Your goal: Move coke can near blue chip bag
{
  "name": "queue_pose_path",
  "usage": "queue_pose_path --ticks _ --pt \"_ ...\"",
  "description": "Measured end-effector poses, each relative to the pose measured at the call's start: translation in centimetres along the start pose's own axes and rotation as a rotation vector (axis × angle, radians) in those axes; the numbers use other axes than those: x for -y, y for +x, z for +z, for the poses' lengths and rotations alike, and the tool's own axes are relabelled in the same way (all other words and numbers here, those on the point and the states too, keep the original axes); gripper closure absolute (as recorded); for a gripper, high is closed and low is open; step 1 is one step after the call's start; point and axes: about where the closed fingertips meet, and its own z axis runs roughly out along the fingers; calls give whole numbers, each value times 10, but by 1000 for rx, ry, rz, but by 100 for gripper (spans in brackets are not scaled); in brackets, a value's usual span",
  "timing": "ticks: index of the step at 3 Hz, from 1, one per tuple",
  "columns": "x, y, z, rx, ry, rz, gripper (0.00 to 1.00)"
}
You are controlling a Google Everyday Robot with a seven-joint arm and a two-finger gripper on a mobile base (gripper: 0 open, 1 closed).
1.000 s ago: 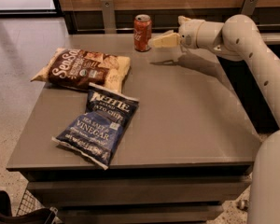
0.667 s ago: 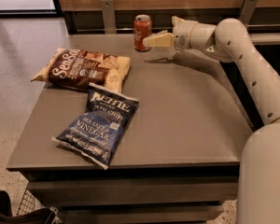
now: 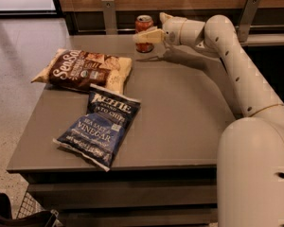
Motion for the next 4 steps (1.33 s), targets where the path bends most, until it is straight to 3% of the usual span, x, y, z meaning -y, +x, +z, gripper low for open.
queue_pose_path --ticks 1,4 --pt "-3 -5 6 -3 -13 -10 3" --pt "-11 -1 19 -4 -39 -2 73"
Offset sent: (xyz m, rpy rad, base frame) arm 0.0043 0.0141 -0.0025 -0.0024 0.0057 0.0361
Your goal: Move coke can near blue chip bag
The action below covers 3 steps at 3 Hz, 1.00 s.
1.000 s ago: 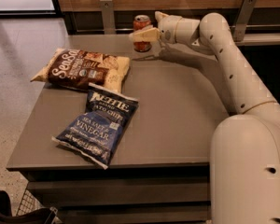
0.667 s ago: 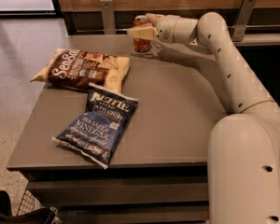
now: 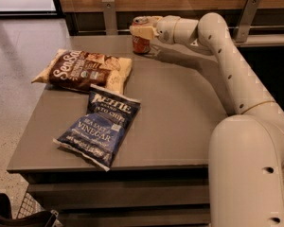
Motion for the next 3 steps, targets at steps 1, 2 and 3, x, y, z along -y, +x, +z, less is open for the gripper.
queue_pose_path --ticks 1,2,3 --pt "-3 1 5 0 -7 1 100" --pt "-3 1 5 0 -8 2 100" --pt "-2 -6 0 -17 9 -8 100"
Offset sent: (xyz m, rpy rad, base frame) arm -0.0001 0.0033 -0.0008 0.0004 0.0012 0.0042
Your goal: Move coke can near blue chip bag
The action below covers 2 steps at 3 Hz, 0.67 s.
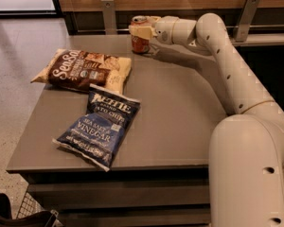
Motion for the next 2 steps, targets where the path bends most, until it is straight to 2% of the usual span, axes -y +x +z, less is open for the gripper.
queue_pose_path --ticks 2 --pt "0 -7 -1 0 1 0 100"
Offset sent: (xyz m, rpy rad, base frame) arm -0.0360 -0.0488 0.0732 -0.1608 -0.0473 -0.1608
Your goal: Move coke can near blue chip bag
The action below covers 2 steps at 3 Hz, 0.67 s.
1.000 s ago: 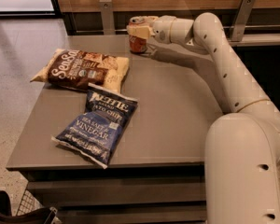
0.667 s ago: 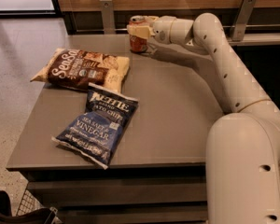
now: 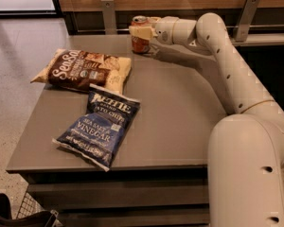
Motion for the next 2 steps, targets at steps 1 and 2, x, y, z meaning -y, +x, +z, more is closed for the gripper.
queue_pose_path --ticks 1,2 --pt "0 -2 0 0 0 0 100" --pt "-2 -36 -32 -62 81 -62 100"
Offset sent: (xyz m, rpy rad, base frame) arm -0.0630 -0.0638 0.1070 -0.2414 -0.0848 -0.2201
